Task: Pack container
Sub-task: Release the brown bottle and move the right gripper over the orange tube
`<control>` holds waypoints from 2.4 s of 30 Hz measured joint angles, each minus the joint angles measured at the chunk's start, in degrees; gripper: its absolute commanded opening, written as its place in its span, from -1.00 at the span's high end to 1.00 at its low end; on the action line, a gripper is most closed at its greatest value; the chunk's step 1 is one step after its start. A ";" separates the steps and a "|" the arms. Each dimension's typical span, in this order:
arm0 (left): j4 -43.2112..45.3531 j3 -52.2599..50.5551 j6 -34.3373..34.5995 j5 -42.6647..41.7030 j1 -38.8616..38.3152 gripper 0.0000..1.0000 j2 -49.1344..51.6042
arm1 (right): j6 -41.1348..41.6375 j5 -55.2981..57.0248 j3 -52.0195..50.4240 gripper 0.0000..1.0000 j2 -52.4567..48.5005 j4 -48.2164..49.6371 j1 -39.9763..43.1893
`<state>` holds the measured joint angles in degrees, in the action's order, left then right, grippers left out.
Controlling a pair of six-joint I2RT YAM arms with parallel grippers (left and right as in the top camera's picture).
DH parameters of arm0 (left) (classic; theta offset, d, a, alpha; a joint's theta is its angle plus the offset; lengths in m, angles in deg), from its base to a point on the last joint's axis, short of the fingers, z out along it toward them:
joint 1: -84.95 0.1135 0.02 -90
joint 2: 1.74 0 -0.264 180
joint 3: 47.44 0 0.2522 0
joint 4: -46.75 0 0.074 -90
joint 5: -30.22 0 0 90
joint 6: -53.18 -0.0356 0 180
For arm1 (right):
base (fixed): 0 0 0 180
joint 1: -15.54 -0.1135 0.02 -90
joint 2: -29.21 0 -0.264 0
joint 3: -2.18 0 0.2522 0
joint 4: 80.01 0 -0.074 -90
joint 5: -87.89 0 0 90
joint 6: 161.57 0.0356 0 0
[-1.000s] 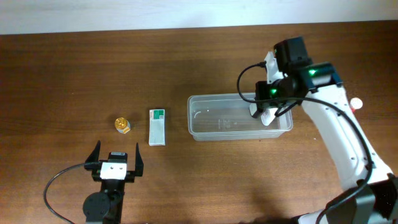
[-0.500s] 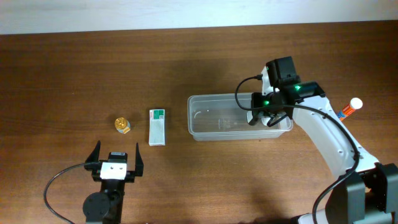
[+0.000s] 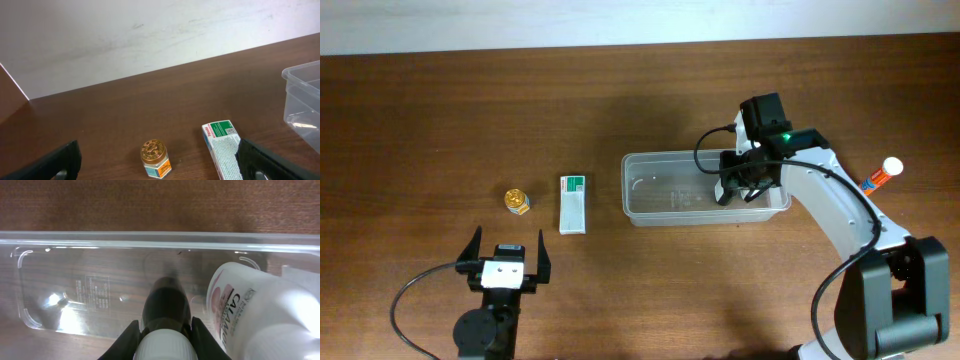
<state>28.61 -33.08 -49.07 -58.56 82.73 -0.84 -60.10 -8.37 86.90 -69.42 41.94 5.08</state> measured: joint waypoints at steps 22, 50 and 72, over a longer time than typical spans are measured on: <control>0.02 0.00 0.00 0.00 0.00 -0.99 0.00 | -1.60 0.94 15.10 -0.04 -0.17 -10.84 -4.17; 0.00 0.00 0.00 0.00 0.00 -0.99 0.00 | 0.52 10.69 30.27 -0.43 -0.17 -30.16 36.92; 0.00 0.00 0.00 0.00 0.00 -0.99 -0.02 | -1.38 6.58 29.09 0.01 -15.98 -23.93 39.58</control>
<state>28.61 -33.08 -49.07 -58.56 82.73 -0.86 -61.48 -1.79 116.00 -85.40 18.01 44.66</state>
